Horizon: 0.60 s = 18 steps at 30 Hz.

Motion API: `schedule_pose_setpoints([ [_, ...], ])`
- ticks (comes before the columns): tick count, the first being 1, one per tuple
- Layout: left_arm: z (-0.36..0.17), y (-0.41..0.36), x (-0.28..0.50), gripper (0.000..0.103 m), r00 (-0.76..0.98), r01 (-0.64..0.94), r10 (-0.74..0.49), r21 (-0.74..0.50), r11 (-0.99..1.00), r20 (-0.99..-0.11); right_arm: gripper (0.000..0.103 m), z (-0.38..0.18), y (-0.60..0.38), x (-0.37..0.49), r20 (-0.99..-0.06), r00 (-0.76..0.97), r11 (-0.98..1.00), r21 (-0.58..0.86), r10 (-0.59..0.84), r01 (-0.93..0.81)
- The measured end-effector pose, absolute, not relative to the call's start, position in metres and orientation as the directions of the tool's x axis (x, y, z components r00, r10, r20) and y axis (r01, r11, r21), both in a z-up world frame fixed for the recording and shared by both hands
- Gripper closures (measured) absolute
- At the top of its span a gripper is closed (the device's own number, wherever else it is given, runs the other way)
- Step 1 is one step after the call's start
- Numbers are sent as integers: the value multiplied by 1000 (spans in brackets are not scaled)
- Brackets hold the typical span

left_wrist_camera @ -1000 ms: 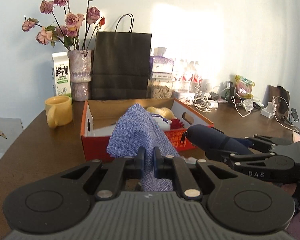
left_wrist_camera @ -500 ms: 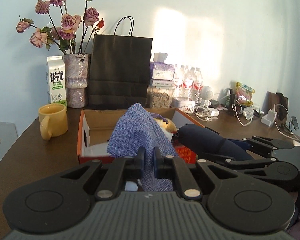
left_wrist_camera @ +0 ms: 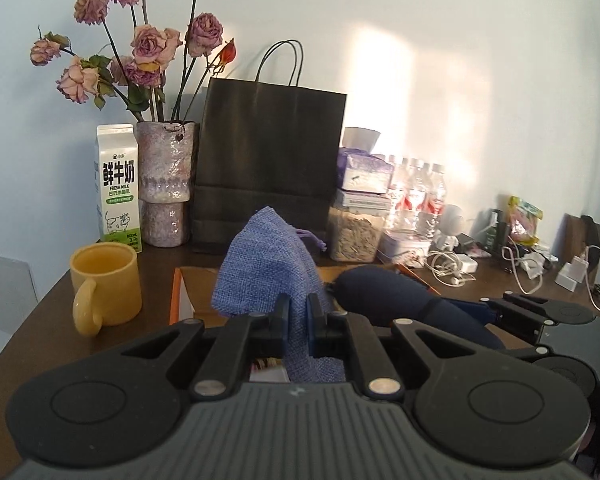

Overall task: Organize objects
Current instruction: 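Carry the purple pouch and dark pouch over the cardboard box with both tools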

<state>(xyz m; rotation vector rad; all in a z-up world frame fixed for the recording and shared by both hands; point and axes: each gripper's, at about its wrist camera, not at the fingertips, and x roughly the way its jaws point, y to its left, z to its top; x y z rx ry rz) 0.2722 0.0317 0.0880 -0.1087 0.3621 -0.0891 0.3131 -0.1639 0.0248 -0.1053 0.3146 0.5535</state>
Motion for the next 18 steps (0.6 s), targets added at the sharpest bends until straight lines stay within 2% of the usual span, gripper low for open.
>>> schedule_pose_setpoints([
  [8,67,46,330,94,921,58,-113,-156,986,-373,40,19,-135,365,-354,787,843,7,506,-539],
  [18,50,59,364,94,897,62,-139,-192,979,-420,40,-2,-125,400,-409,759,841,37,506,-540],
])
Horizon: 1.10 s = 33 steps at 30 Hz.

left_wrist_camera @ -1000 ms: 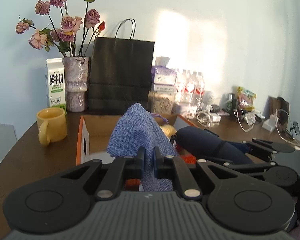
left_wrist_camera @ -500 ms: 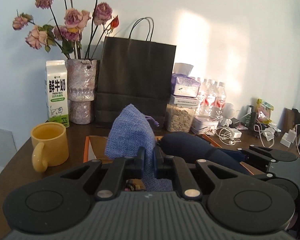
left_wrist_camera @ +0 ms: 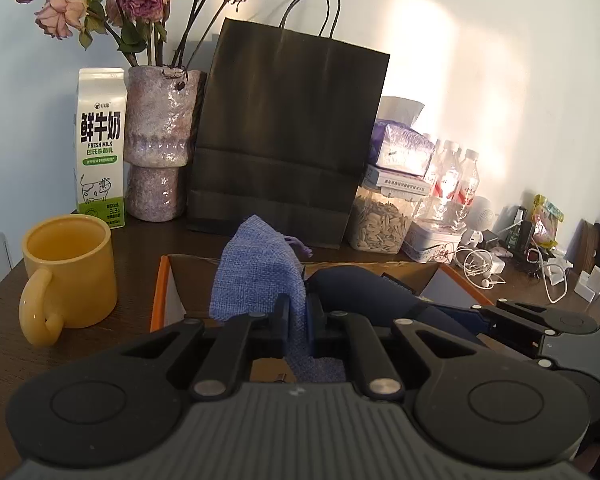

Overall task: Organize objects
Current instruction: 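Carry the purple pouch and dark pouch over the cardboard box with both tools, then open both tools to drop the pouches into the cardboard box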

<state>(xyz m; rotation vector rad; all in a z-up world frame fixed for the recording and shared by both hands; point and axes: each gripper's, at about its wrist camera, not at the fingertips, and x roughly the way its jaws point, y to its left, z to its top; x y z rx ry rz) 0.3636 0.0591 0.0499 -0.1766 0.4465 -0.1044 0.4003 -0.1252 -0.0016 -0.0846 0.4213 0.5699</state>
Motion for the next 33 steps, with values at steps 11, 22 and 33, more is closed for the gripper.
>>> schedule_pose_setpoints([
  [11,51,58,361,0,902,-36,-21,-123,992,-432,0,-3,-134,404,-438,773,873,56,458,-485],
  [22,51,56,360,0,897,-21,-35,-121,992,-441,0,-5,-134,406,-454,768,874,51,451,-483],
  [33,66,51,338,0,924,-18,-28,-117,993,-381,0,12,-143,390,-412,791,875,30,452,-484],
])
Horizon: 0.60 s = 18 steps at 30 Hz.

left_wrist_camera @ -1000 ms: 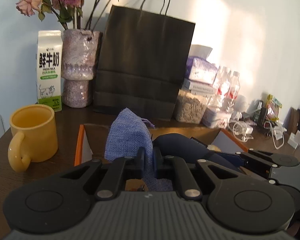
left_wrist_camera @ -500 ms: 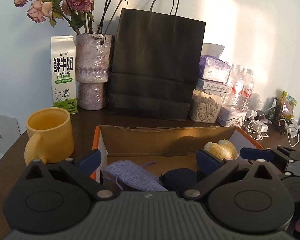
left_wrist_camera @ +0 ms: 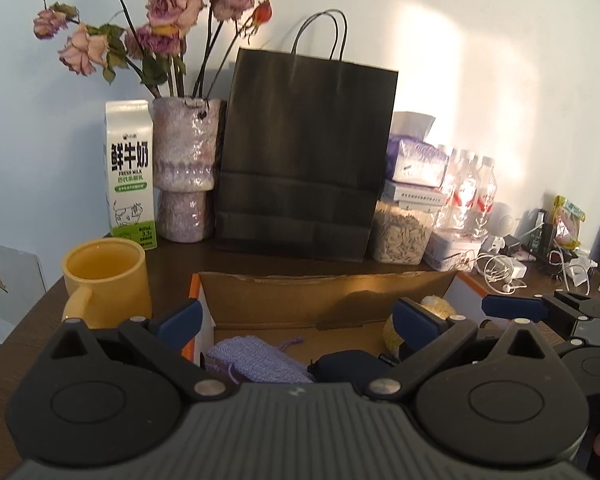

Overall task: Organize objects
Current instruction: 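Open both tools to drop the pouches into the cardboard box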

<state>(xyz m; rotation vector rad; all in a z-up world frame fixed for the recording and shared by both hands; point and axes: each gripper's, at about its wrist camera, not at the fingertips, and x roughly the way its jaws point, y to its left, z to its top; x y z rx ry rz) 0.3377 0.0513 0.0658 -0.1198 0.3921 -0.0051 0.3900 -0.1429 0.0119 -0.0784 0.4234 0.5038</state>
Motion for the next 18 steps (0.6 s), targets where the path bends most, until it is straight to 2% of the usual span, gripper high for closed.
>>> schedule_pose_setpoints([
  [8,73,47,306,0,933,-22,-29,-138,990,-360,0,19,-149,364,-404,794,874,28,454,-485],
  [18,73,42,260,0,925,-30,-26,-141,990,-380,0,19,-166,319,-404,802,884,38,439,-465],
])
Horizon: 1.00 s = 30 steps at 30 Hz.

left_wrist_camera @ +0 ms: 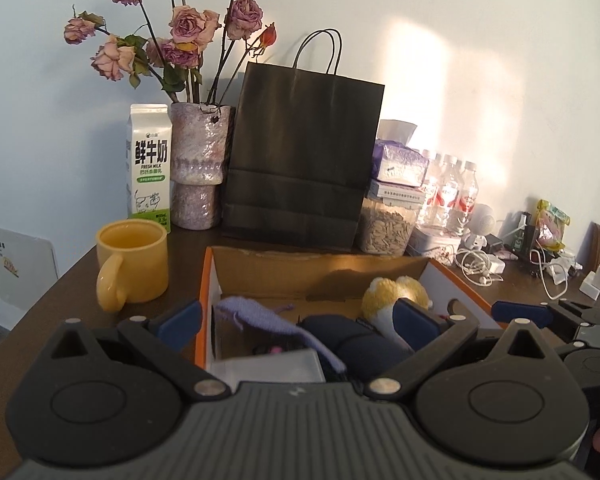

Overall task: Organize objects
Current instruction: 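Open both tools to drop the pouches into the cardboard box, then withdraw both tools and move the right tool to the white tissue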

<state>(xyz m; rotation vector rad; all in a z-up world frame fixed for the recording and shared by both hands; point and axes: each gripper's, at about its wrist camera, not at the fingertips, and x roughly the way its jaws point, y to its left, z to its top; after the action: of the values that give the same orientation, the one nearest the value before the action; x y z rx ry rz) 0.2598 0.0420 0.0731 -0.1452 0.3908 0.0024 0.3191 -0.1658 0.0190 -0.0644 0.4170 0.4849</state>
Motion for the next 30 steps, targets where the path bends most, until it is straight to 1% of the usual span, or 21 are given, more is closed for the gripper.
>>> schedule_pose_setpoints([
  [15,78,31,185,0,923,-35,-13,-117,993,-385,0,16,-188,245,-414,799,887,44,436,-460],
  [20,72,30,163,0,917,-33,-14,-111,993,-399,0,14,-195,219,-419,798,887,37,433,-461],
  [25,60,31,144,0,904,-34,-14,-104,994,-427,0,6,-202,197,-443,787,886,35,429,-463],
  [30,46,32,132,0,886,-38,-14,-102,994,-464,0,-9,-202,179,-489,759,879,34,429,-475],
])
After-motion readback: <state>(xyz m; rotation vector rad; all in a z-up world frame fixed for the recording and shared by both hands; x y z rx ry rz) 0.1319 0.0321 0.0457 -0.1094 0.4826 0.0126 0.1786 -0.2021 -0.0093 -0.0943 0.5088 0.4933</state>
